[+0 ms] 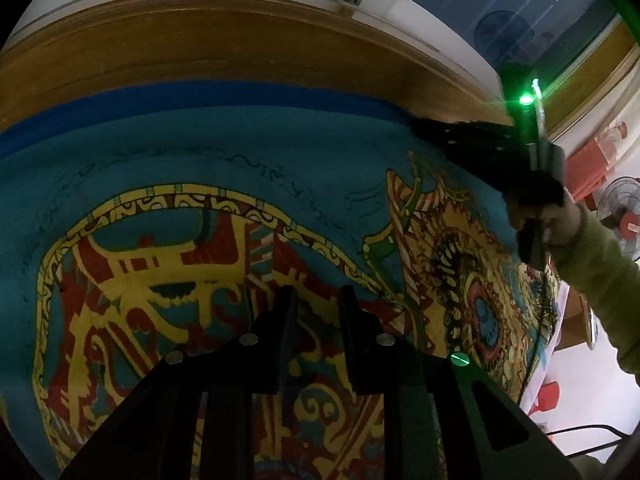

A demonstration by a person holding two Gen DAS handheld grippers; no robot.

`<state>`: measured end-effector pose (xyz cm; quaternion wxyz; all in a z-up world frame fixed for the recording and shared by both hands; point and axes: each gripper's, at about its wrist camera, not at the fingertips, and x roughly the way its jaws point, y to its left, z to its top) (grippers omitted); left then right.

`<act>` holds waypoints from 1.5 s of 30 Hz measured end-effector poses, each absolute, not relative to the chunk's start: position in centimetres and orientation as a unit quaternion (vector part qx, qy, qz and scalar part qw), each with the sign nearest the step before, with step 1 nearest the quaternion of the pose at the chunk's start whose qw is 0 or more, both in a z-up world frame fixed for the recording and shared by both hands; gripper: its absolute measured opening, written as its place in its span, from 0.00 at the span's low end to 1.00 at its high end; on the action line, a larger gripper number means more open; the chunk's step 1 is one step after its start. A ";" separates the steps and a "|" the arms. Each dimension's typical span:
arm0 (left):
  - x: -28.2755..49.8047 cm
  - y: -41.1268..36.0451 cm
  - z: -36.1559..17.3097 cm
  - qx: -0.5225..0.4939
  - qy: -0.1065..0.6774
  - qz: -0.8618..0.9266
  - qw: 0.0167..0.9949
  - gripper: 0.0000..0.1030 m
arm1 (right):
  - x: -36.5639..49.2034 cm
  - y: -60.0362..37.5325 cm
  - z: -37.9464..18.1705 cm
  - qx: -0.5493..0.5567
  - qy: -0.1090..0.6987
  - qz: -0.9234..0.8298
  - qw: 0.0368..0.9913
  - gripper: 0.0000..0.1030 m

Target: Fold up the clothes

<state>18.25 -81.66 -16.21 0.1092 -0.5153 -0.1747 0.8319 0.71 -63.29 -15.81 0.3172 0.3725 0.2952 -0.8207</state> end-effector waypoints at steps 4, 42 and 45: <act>18.4 -81.8 -16.2 -0.515 -0.172 0.833 0.109 0.20 | 1.2 -64.2 -16.7 0.350 0.310 -0.831 0.302 0.02; 17.7 -68.8 -12.8 -0.495 -0.091 0.844 0.187 0.24 | 25.5 -43.3 -12.7 0.414 0.047 -0.899 0.138 0.47; 18.2 -64.5 -12.6 -0.500 -0.092 0.839 0.195 0.24 | 26.0 -39.0 -12.4 0.407 0.037 -0.902 0.136 0.47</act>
